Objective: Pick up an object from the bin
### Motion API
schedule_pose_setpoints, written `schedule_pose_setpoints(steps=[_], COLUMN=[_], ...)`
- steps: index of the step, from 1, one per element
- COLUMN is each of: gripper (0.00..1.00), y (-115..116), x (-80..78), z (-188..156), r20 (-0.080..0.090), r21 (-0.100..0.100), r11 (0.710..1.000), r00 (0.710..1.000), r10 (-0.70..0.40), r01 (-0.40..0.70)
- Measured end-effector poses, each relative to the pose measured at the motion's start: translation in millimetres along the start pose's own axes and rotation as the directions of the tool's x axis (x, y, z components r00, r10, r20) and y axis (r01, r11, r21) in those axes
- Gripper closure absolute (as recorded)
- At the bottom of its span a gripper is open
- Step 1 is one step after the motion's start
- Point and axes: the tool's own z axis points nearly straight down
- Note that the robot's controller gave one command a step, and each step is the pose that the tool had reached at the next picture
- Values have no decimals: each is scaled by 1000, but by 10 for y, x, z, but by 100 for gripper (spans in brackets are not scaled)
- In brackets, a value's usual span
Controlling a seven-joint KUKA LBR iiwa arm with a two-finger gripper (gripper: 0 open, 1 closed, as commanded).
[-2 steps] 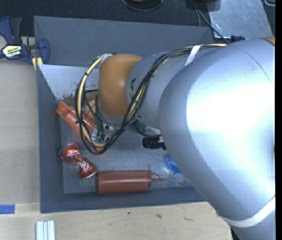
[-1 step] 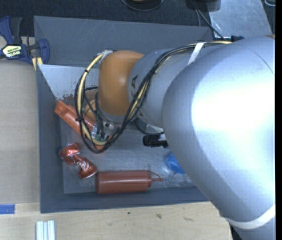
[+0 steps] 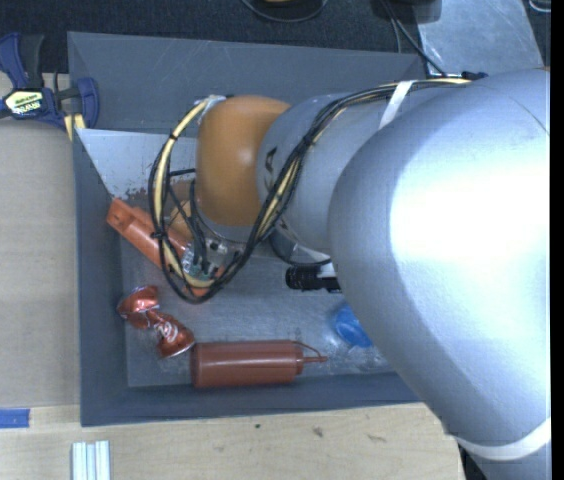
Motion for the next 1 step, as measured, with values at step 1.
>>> schedule_pose_setpoints(steps=[1], gripper=[100], y=[-12], x=[12], z=[-85], r20=[-4], r21=[5], r11=[1000], r00=[1000], r10=[-1], r01=[1])
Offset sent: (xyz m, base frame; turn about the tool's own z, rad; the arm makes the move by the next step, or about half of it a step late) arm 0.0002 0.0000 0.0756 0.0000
